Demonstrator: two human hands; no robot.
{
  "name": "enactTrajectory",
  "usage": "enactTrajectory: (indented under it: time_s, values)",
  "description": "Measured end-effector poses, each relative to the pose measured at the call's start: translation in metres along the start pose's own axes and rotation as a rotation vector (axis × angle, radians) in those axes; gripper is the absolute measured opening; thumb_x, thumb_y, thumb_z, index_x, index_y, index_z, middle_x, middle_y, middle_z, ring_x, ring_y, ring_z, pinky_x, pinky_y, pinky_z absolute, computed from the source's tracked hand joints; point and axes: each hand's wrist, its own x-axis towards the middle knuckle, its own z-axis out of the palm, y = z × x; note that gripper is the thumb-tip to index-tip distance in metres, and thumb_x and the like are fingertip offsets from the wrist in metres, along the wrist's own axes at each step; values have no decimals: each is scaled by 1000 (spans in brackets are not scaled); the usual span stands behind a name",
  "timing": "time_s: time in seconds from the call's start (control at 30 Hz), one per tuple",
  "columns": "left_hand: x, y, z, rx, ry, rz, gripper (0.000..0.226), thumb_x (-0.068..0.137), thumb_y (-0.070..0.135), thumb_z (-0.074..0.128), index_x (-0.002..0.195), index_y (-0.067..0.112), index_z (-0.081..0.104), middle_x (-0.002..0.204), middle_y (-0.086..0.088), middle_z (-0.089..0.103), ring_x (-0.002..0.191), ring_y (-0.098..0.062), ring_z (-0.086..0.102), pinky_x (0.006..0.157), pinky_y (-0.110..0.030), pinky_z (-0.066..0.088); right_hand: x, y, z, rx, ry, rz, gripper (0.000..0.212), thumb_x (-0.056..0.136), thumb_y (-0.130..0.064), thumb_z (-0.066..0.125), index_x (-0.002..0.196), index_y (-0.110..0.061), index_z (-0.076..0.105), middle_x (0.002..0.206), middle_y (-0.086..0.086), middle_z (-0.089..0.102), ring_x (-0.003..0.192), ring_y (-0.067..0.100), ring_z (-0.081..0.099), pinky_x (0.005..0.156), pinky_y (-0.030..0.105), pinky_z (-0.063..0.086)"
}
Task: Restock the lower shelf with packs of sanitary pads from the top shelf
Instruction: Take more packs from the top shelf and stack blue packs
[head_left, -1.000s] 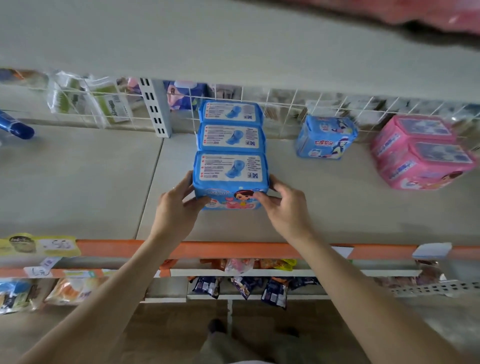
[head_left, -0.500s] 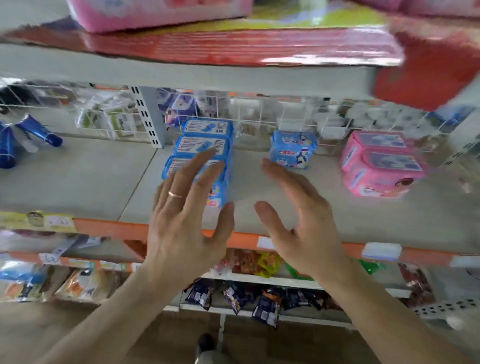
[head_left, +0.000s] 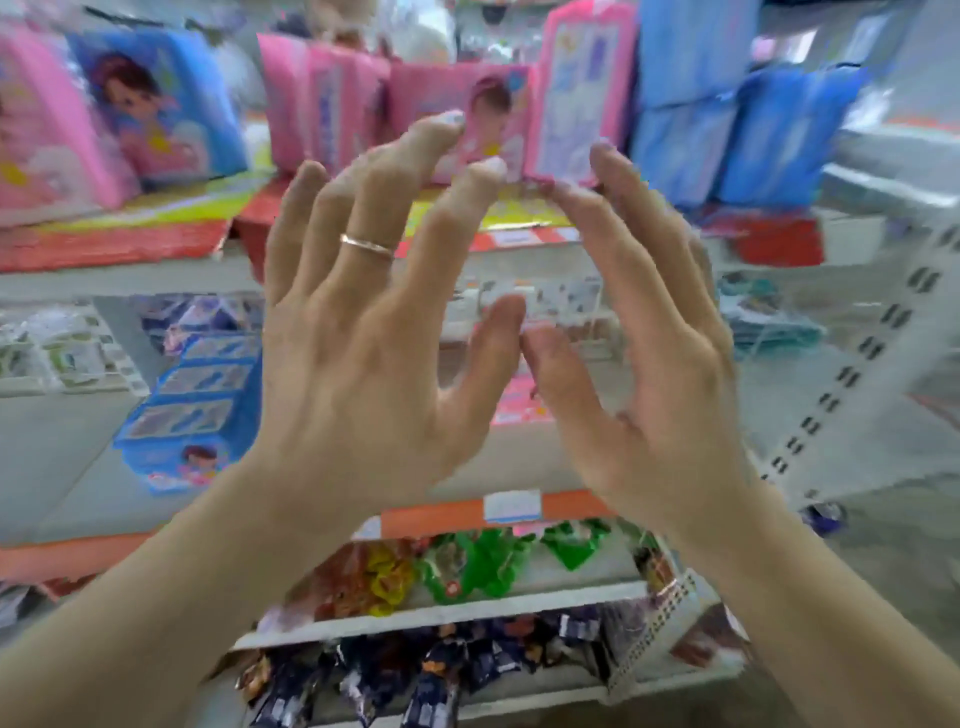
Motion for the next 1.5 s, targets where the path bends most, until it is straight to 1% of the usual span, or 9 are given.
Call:
enactTrajectory:
  time_s: [0.3, 0.67, 0.77, 0.9, 1.13, 1.23, 1.33, 1.4, 1.5]
  values:
    - [80, 36, 36, -83, 6, 60, 55, 97, 42, 46, 143, 11, 49, 153, -14, 41, 133, -37, 43, 113, -57, 28, 33, 41, -67, -275, 120, 127, 65, 96, -38, 54, 150, -5, 40, 161, 16, 29, 148, 32, 29, 119, 49, 26]
    - [113, 46, 99, -210, -63, 45, 57, 94, 45, 47, 143, 16, 48, 154, -10, 40, 132, -37, 44, 113, -55, 31, 52, 89, -88, -460, 136, 350, 75, 88, -50, 47, 155, -19, 32, 165, 1, 23, 151, 19, 19, 123, 43, 21]
    - [119, 49, 114, -216, -73, 50, 57, 93, 45, 47, 142, 16, 49, 154, -11, 40, 133, -37, 43, 113, -54, 30, 56, 109, -87, -488, 138, 386, 78, 87, -50, 48, 155, -18, 30, 165, 3, 22, 151, 21, 19, 123, 42, 21]
    - [131, 52, 134, -187, -68, 36, 57, 93, 45, 47, 143, 18, 47, 156, -9, 37, 134, -36, 42, 113, -53, 29, 67, 145, -85, -504, 137, 443, 78, 87, -44, 59, 155, -19, 30, 165, 4, 21, 151, 23, 18, 122, 35, 18]
    - [151, 68, 165, -115, -79, 14, 59, 94, 47, 45, 146, 18, 45, 158, -10, 34, 135, -38, 40, 111, -52, 30, 100, 206, -72, -517, 31, 549, 88, 87, -40, 67, 157, -16, 19, 165, 18, 6, 149, 34, 11, 122, 43, 14]
    - [156, 73, 171, -94, -71, 25, 59, 94, 46, 45, 145, 18, 44, 159, -9, 32, 136, -37, 39, 109, -52, 32, 110, 220, -69, -512, -17, 590, 85, 87, -39, 66, 155, -21, 19, 164, 17, 4, 145, 36, 18, 115, 48, 27]
    - [157, 73, 176, -92, -80, 22, 57, 94, 45, 46, 144, 18, 45, 159, -8, 32, 137, -35, 38, 107, -52, 35, 114, 227, -64, -476, 6, 597, 76, 83, -35, 68, 147, -24, 27, 158, 16, 14, 131, 39, 38, 95, 49, 44]
    - [157, 71, 176, -111, -85, 9, 57, 93, 45, 46, 144, 18, 46, 159, -7, 33, 137, -34, 39, 105, -52, 39, 116, 229, -61, -461, 32, 591, 72, 82, -32, 69, 142, -23, 31, 148, 16, 25, 118, 40, 49, 87, 45, 47]
    - [155, 67, 174, -118, -76, -1, 58, 92, 45, 45, 143, 17, 46, 158, -7, 34, 134, -35, 41, 100, -53, 42, 120, 227, -63, -424, 85, 587, 65, 79, -27, 68, 136, -20, 37, 133, 14, 38, 105, 40, 55, 83, 42, 48]
